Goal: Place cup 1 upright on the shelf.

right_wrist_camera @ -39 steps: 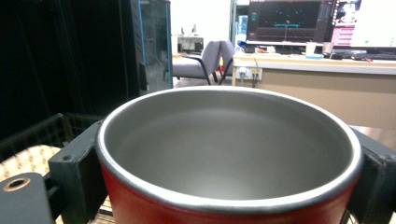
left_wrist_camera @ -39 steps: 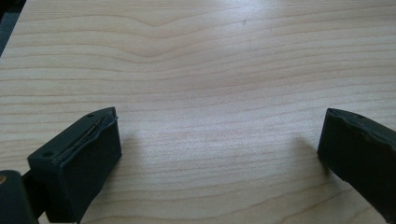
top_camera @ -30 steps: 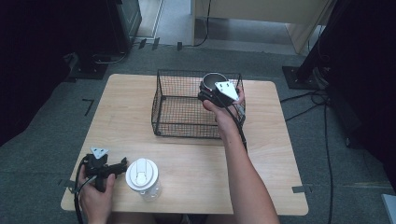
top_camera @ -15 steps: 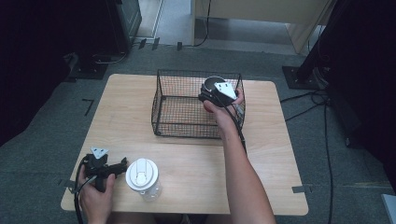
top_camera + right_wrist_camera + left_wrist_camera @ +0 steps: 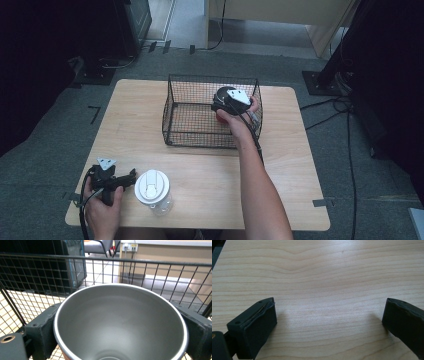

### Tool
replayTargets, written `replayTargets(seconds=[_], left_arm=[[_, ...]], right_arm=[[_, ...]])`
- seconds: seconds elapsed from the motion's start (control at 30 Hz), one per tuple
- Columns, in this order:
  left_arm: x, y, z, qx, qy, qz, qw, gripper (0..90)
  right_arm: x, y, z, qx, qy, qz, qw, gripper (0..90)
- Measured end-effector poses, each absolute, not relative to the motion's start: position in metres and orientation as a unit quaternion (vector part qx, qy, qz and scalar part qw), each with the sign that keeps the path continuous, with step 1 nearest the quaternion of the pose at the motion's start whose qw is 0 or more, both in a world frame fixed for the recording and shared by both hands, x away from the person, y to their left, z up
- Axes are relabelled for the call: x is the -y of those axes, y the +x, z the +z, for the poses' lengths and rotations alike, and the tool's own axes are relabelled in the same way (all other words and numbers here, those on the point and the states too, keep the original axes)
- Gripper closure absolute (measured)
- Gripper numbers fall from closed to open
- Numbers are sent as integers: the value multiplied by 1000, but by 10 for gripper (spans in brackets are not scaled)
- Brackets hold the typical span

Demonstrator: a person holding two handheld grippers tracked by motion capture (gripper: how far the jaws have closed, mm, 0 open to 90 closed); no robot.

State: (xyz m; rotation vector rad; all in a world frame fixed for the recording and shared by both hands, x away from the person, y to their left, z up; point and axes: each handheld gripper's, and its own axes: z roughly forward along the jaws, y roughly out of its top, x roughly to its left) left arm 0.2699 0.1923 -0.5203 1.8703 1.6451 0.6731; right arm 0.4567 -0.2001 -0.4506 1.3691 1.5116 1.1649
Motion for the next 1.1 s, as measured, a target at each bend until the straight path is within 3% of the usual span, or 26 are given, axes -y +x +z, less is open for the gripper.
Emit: replayTargets(seconds=[0.47, 0.53, 0.73, 1.1], left_arm=[[-192, 270, -520, -612, 696, 251, 277, 0], [-192, 270, -520, -612, 696, 251, 277, 0], [-192, 270, -520, -612, 696, 251, 277, 0], [-192, 271, -520, -613, 697, 250, 277, 0]], right_arm=[[201, 458, -450, -588, 550, 453, 382, 58], [201, 457, -448, -587, 547, 456, 386, 3], [199, 455, -445, -589, 536, 460, 394, 0], [200, 445, -417, -569, 519, 493, 404, 0]])
